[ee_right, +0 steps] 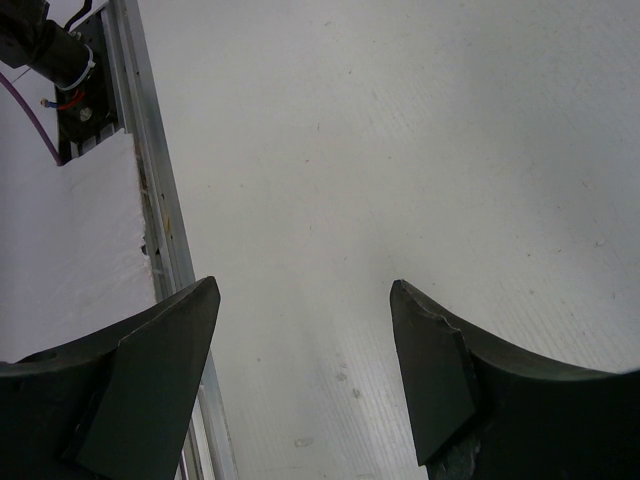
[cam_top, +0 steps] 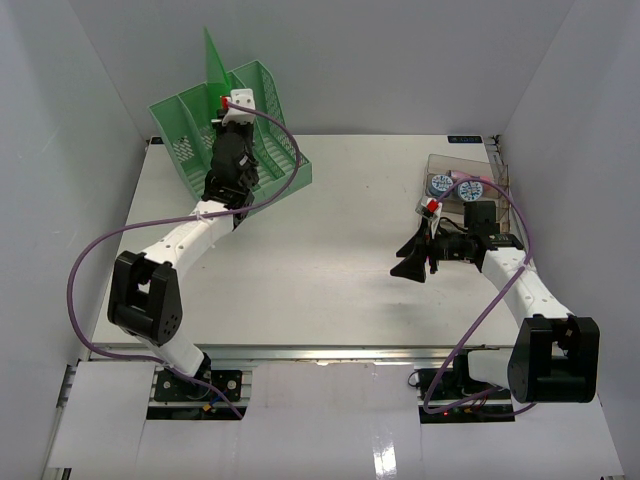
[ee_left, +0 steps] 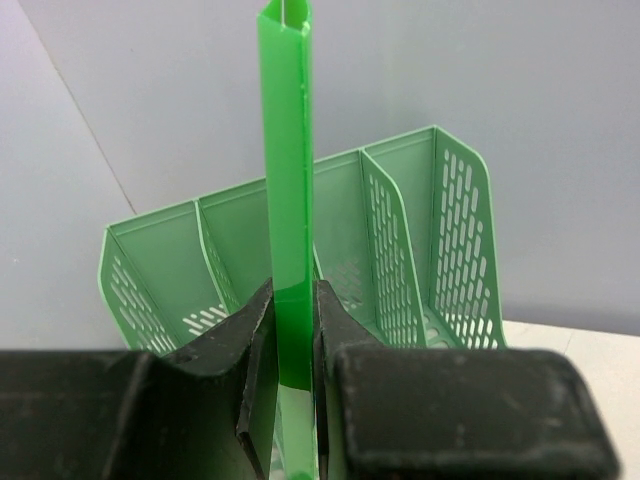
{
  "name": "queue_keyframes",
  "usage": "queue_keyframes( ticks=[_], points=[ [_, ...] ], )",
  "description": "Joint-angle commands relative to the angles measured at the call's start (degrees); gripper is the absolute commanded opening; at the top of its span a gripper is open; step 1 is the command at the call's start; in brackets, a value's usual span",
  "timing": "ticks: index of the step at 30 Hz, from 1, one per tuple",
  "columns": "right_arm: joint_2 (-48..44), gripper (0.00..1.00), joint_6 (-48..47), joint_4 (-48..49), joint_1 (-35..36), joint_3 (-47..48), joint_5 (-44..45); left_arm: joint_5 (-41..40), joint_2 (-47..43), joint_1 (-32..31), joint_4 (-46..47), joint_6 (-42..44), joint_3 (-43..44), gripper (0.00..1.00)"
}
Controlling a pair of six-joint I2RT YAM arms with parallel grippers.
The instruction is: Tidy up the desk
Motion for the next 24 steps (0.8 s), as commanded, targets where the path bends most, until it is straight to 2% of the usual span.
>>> queue_keyframes(
  ticks=[1,14,24],
  points=[
    [0.41,0.75,0.17,1.01,-0.21,-0.29,-1.08,0.33,-1.11,-0.27,6.36,1.19,3.24,0.0],
    [0.08,0.75,0.09,0.52,-0.46,-0.19,-1.81,-1.25,4.02,-0.26,15.98,0.96,-4.42,0.0],
    [0.17,0.75,-0.18,0.4,-0.48,-0.1,-1.95,-0.64,3.81,-0.28,14.6,-5.29,-9.91,0.0]
  ],
)
